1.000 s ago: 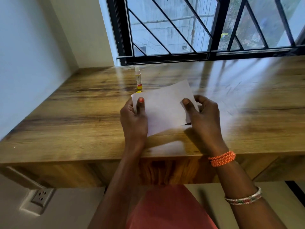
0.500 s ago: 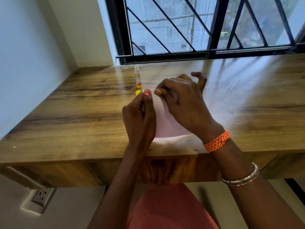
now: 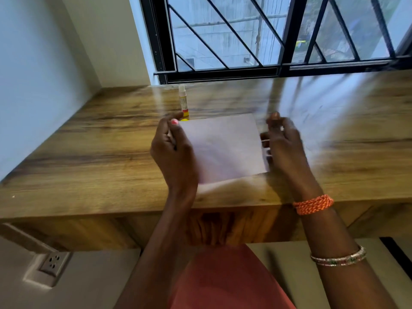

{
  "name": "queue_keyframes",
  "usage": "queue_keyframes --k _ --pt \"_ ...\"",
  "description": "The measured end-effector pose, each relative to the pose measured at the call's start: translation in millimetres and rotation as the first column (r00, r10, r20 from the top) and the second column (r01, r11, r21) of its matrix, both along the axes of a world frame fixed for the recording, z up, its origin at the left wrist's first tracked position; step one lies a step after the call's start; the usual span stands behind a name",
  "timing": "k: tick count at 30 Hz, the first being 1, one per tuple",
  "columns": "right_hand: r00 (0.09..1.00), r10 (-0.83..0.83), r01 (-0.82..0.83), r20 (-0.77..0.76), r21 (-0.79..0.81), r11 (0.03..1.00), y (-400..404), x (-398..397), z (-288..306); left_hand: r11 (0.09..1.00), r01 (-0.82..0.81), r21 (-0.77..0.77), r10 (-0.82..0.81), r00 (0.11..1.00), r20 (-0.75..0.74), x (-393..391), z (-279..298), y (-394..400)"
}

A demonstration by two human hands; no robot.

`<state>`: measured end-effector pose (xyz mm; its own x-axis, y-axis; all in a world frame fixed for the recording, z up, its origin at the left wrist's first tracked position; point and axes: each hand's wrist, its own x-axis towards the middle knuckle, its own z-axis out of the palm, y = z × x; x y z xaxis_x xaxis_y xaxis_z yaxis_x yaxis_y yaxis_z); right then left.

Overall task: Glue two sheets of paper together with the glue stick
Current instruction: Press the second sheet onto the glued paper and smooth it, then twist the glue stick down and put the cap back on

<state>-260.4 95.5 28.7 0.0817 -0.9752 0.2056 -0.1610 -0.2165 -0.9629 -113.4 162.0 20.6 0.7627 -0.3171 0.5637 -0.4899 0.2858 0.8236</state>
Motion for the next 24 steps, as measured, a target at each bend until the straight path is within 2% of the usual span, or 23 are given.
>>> queue_keyframes --k 2,4,6,8,10,13,15,18,19,20,22,23,24 --pt "0.991 0.125 -0.129 0.038 0.125 0.984 5 4 2 0.998 0.031 0.045 -0.032 0.999 0.021 -13 2 -2" --pt "0.988 0.148 -0.143 -0.049 0.092 0.985 4 1 1 0.99 0.059 0.127 -0.064 0.997 0.034 -20 1 -5" --pt "0.979 0.058 -0.059 -0.195 0.0 0.998 0 -6 0 0.964 0.098 0.247 -0.111 0.993 0.038 -22 -2 -9" --pt "0.942 -0.09 0.052 -0.323 -0.125 0.991 -4 -16 -1 0.898 0.141 0.417 -0.186 0.98 0.068 -28 -5 -13" --pt "0.871 -0.199 0.103 -0.45 -0.229 0.968 -7 -28 -2 0.813 0.147 0.564 -0.248 0.963 0.105 -38 -8 -16" --pt "0.748 -0.252 0.078 -0.614 -0.295 0.952 -17 -38 -7 0.697 0.006 0.717 -0.284 0.92 0.268 -52 -9 -24" --pt "0.662 -0.258 0.057 -0.704 -0.297 0.953 -26 -40 -12 0.641 -0.117 0.759 -0.294 0.875 0.383 -59 -11 -31" --pt "0.482 -0.325 0.051 -0.813 -0.345 0.937 -33 -38 -17 0.6 -0.205 0.773 -0.36 0.794 0.49 -65 -19 -39" --pt "0.453 -0.364 0.036 -0.814 -0.392 0.919 -33 -36 -20 0.59 -0.23 0.774 -0.388 0.76 0.522 -66 -22 -41" --pt "0.462 -0.379 -0.005 -0.802 -0.43 0.903 -31 -33 -21 0.572 -0.249 0.781 -0.423 0.727 0.541 -66 -24 -43" --pt "0.544 -0.234 -0.157 -0.806 -0.372 0.915 -24 -25 -26 0.523 -0.219 0.824 -0.51 0.693 0.509 -65 -26 -46" --pt "0.555 -0.097 -0.24 -0.826 -0.271 0.932 -21 -21 -29 0.497 -0.173 0.85 -0.549 0.697 0.462 -64 -26 -47" --pt "0.512 0.024 -0.301 -0.859 -0.153 0.941 -18 -19 -33 0.471 -0.127 0.873 -0.577 0.704 0.414 -62 -27 -46"
